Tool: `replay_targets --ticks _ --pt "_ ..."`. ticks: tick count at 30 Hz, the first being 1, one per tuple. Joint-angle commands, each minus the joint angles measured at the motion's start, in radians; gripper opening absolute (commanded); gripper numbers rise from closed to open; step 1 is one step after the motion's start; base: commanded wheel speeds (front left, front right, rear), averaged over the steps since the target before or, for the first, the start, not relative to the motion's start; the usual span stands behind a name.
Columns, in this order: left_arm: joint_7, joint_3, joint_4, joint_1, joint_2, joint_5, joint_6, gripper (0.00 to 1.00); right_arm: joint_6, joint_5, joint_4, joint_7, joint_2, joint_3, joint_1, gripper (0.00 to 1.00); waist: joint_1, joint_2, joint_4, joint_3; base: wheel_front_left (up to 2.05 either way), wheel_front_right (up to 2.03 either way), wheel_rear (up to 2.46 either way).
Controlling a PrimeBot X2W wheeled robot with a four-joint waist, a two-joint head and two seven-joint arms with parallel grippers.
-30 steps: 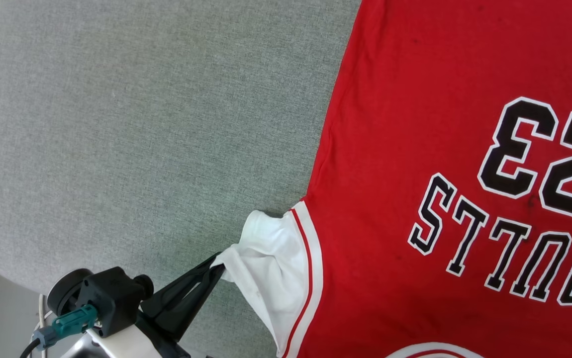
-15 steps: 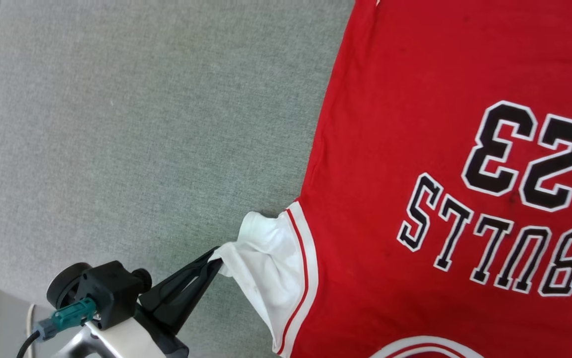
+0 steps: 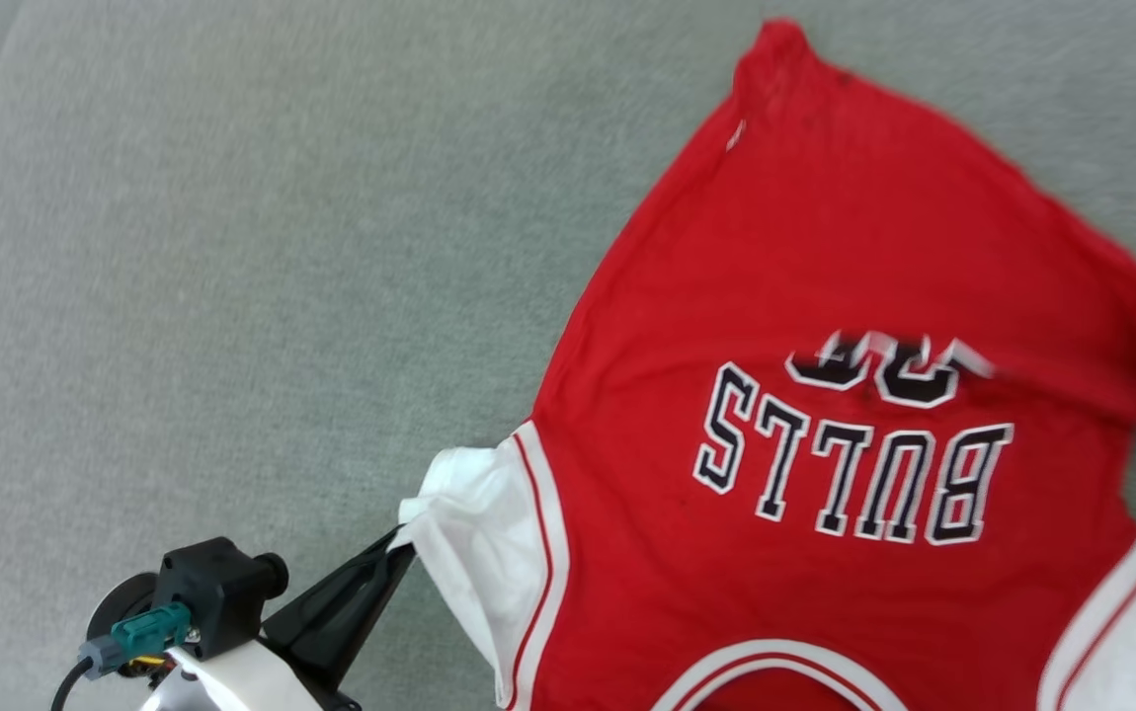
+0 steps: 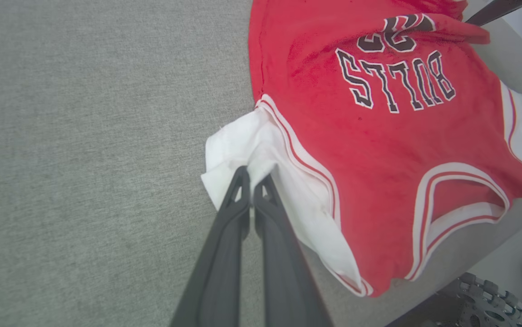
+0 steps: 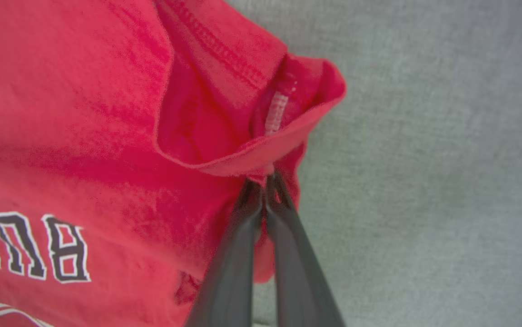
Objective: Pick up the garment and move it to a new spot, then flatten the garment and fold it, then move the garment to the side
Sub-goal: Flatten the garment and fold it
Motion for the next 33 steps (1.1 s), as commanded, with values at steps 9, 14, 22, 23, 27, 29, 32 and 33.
replay_targets --ticks 9,14,22,23,27,29,32,33 --pt "-0.014 -0.002 0.035 0.065 -0.004 -0.02 0.038 0.0 0.0 0.109 -0.108 -0.078 -0.026 0.013 0.275 0.0 0.0001 0.0 -0.127 -0.169 0.0 0.0 0.0" --pt "-0.026 0.013 0.043 0.084 -0.005 -0.037 0.054 0.0 0.0 0.169 -0.155 -0.12 0.017 -0.036 0.391 0.0 0.0001 0.0 -0.163 -0.211 0.0 0.0 0.0" --pt "-0.036 0.007 0.054 0.102 -0.02 -0.045 0.067 0.0 0.0 0.209 -0.225 -0.177 0.085 -0.085 0.57 0.0 0.0001 0.0 -0.191 -0.268 0.0 0.0 0.0" --pt "-0.039 0.004 0.056 0.107 -0.025 -0.048 0.067 0.0 0.0 0.213 -0.227 -0.186 0.105 -0.09 0.591 0.0 0.0001 0.0 -0.192 -0.273 0.0 0.0 0.0" --pt "-0.044 -0.009 0.062 0.119 -0.037 -0.05 0.063 0.0 0.0 0.213 -0.232 -0.221 0.147 -0.099 0.666 0.0 0.0001 0.0 -0.196 -0.288 0.0 0.0 0.0" --pt "-0.043 -0.01 0.061 0.119 -0.037 -0.051 0.064 0.0 0.0 0.207 -0.225 -0.24 0.15 -0.096 0.692 0.0 0.0001 0.0 -0.197 -0.291 0.0 0.0 0.0" --pt "-0.038 -0.01 0.056 0.117 -0.031 -0.052 0.065 0.0 0.0 0.209 -0.213 -0.259 0.142 -0.091 0.706 0.0 0.0001 0.0 -0.199 -0.295 0.0 0.0 0.0" --pt "-0.037 -0.009 0.054 0.116 -0.031 -0.052 0.067 0.0 0.0 0.211 -0.21 -0.266 0.139 -0.09 0.706 0.0 0.0001 0.0 -0.199 -0.295 0.0 0.0 0.0"
